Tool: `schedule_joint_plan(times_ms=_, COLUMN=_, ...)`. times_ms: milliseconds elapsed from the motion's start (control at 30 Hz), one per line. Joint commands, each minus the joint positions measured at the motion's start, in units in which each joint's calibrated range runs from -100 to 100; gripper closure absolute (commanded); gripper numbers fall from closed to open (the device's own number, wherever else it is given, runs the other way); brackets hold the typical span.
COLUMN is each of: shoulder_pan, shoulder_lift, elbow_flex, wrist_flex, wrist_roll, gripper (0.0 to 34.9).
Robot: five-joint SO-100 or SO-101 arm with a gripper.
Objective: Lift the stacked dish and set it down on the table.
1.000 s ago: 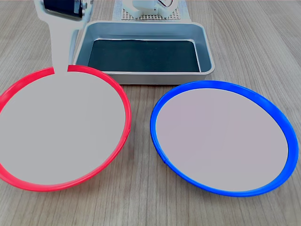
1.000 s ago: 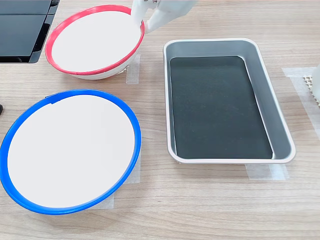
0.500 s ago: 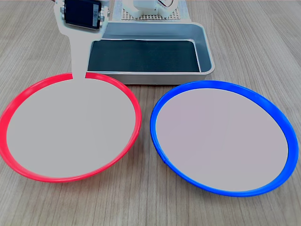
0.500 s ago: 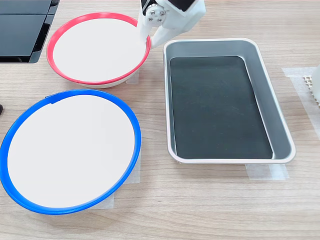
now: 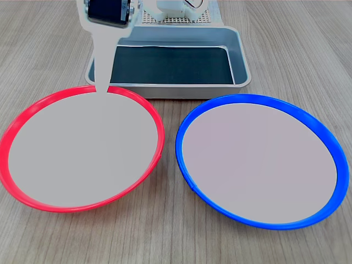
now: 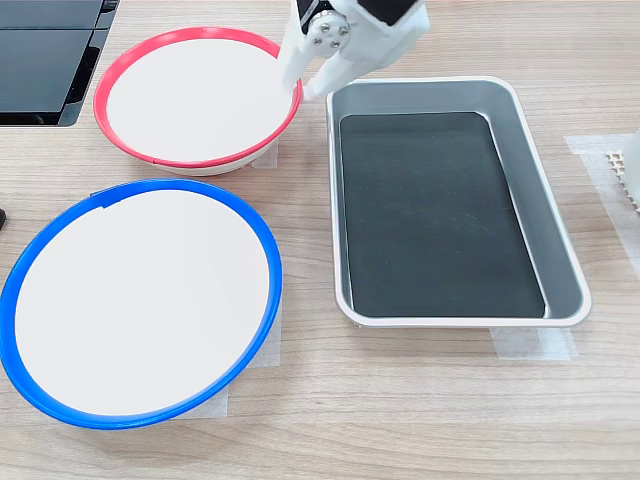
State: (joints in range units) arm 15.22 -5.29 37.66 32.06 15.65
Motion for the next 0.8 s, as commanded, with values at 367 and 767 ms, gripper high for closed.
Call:
schedule_joint_plan(times_ms=367, shoulder_pan=-8.87, shoulder_lift=-44.65, elbow_flex=17.37, wrist_flex=12.06, wrist_roll=-8.79, gripper=34.9)
schedule_joint_plan(times_ms=767, shoulder_pan=-18.75, shoulder_lift=-83.12, elbow_flex=53.06, wrist_flex=5.79, wrist_roll=-13.77, gripper=34.9)
